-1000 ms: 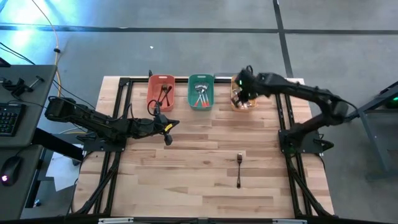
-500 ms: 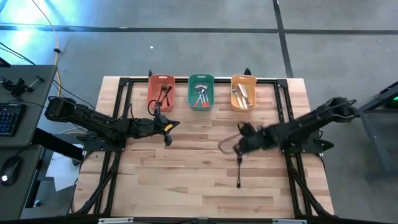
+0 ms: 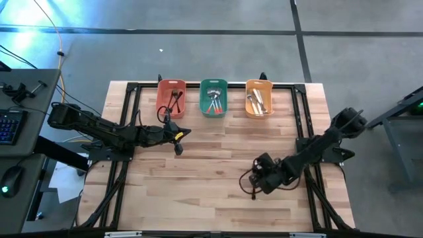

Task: Sort silverware by color (type)
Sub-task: Put the black fork into the orange bin

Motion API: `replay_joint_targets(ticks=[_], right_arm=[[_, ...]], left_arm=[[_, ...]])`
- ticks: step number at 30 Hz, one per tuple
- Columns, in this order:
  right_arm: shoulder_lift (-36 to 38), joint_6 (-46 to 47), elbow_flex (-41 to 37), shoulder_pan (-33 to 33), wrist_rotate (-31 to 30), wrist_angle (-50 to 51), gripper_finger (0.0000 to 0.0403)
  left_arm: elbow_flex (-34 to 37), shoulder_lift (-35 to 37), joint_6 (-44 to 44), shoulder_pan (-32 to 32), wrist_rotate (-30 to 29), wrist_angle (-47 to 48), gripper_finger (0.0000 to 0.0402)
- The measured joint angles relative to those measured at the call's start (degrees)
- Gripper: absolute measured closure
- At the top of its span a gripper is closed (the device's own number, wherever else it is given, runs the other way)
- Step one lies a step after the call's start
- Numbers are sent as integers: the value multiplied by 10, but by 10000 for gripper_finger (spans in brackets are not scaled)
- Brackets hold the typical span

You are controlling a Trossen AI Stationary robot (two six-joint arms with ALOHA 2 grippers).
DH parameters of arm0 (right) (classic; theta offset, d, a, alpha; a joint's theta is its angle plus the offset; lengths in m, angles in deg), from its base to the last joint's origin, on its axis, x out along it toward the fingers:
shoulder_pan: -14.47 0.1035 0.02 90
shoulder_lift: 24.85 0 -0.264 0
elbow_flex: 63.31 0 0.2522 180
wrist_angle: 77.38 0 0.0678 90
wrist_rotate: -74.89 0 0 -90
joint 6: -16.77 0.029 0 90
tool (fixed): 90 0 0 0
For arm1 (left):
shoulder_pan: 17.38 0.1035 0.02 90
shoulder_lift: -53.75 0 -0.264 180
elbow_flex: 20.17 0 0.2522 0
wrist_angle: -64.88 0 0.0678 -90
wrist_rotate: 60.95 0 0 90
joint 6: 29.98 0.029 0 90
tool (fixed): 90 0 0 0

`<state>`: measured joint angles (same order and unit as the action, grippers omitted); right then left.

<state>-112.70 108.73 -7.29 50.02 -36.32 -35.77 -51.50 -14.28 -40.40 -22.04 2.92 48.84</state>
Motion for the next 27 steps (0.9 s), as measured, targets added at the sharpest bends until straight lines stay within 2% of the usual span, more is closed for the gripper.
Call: replay_joint_targets(ticks=[6, 11, 16, 25, 27], right_arm=[[-52, 5, 2, -11, -9, -15, 260], [-61, -49, 2, -21, -39, -38, 314], [-63, -158, 0, -39, -62, -104, 393], [-63, -424, 0, -110, -95, -324, 400], [-63, -469, 0, -132, -81, -361, 401]], left_arm=[[0, 0, 0, 0, 3, 0, 399], [0, 0, -15, 0, 10, 0, 399], [0, 0, -45, 0, 45, -1, 399], [0, 0, -85, -9, 117, -31, 399], [0, 0, -85, -19, 125, -38, 399]])
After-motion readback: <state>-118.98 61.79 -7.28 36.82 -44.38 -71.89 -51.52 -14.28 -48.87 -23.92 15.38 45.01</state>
